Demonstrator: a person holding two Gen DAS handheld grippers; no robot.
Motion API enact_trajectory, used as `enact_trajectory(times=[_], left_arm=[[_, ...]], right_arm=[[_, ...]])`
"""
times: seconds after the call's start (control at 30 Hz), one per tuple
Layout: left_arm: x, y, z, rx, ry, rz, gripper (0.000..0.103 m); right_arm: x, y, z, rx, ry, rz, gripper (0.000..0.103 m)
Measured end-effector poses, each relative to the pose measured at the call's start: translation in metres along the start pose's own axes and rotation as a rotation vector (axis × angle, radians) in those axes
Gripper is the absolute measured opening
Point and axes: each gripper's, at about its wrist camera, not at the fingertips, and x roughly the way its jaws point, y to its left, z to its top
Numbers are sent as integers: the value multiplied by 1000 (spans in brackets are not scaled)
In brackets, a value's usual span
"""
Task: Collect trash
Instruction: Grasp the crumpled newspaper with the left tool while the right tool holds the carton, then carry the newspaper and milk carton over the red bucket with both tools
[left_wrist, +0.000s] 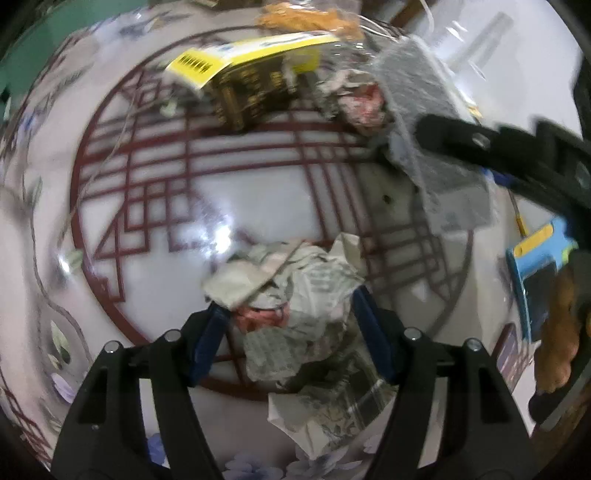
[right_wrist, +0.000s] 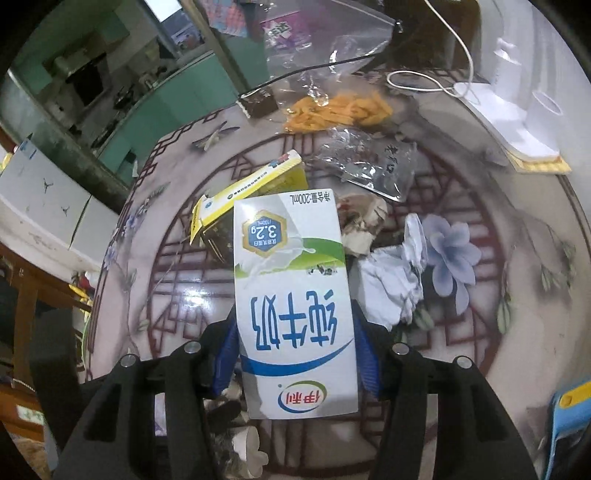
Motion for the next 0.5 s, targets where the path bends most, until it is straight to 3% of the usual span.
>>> enact_trajectory(times=[0.13, 0.33, 0.5], left_arm=[[-8, 10, 0, -26, -27, -16, 49], [-53, 20, -5, -53, -158, 11, 49], [-101, 29, -14, -53, -281, 89, 49]], right_arm=[[-1, 4, -3, 12, 1, -2, 53], [-22, 19, -5, 9, -66, 2, 53], [-41, 42, -5, -19, -111, 21, 53]])
